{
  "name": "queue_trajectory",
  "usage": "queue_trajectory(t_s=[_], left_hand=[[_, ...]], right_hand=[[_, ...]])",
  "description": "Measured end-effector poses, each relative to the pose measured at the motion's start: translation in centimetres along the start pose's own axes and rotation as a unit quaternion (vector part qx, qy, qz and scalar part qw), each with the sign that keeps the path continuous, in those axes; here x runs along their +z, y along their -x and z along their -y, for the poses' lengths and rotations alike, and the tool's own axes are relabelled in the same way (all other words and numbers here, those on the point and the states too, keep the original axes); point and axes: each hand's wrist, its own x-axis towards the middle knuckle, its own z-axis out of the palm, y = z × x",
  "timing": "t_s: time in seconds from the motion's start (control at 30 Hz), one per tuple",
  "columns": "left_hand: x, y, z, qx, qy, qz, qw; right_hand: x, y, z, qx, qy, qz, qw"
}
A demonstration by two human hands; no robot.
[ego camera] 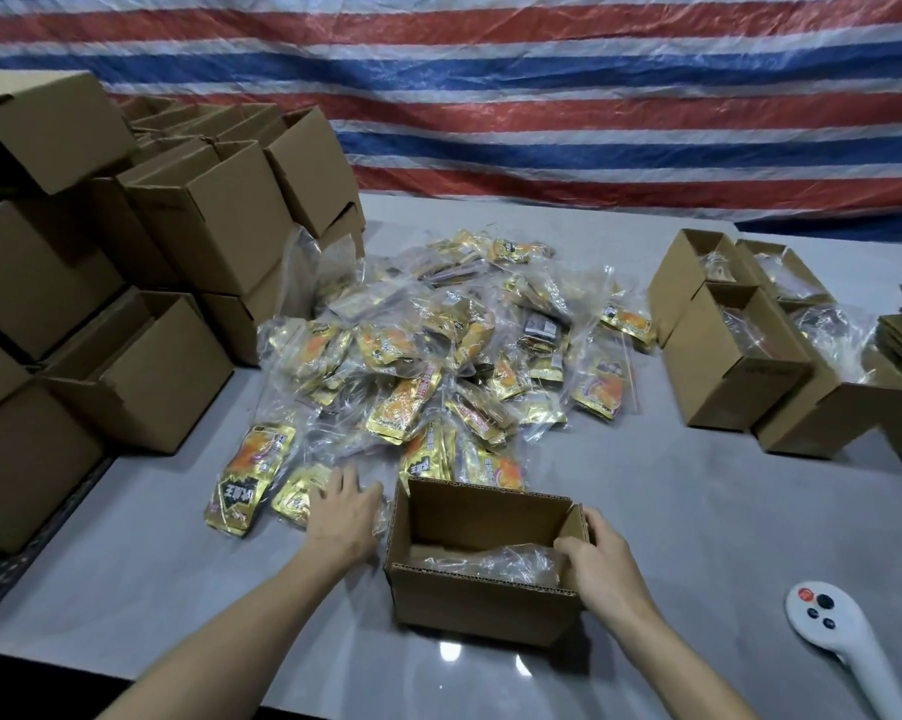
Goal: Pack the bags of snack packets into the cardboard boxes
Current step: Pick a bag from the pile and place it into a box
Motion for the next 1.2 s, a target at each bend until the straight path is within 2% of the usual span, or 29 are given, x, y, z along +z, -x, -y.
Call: queue_trajectory(t_s=[0.23,0.4,0.53,0.6,0.63,0.73,0.87,0.93,1.03,1.1,1.2], left_hand=[[0.3,2.4,0.6,-0.003,0.166,-0.011,0.986],[-0.9,4.0,1.7,-0.030,0.283,-0.045,0.958],[-3.1,4.8,2.9,-0.011,0.397,-0.067,0.915],[-4.5,5.4,3.7,-0.039,0.470,-0.046,0.881],[-5.3,5.7,4.1,-0.061,0.517,-0.038,0.853],[-8.0,6.9,5.3,-0.129,0.677,-0.011,0.724],[-11.4,8.5,6.4,-0.091,0.828,-0.008,0.553],[-13.1,9.3,6.8,-0.069,0.866,-0.019,0.495],[-15.7,10.5,7.0,-0.044,0.888,-0.018,0.458],[-17.2,11.3,7.1,-0.022,0.885,-0.010,0.465],[-18.8,12.3,6.9,0.013,0.866,0.015,0.499]], right_hand=[[0.1,0.3,0.2,-0.004,0.008,-0.002,1.000],[0.0,0.5,0.4,-0.002,0.012,0.005,1.000],[0.1,0.6,0.3,-0.001,0.016,0.003,1.000],[0.1,0.6,0.3,0.000,0.016,0.003,1.000],[0.1,0.6,0.3,0.000,0.017,0.003,1.000],[0.2,0.7,0.1,-0.001,0.019,-0.001,1.000],[0.1,0.9,0.1,-0.001,0.022,0.003,1.000],[0.1,0.9,0.0,-0.004,0.028,0.008,1.000],[0.2,1.1,0.0,-0.009,0.035,0.009,0.999],[0.2,1.1,0.1,-0.012,0.034,0.010,0.999],[0.3,1.3,0.2,-0.011,0.031,0.009,0.999]])
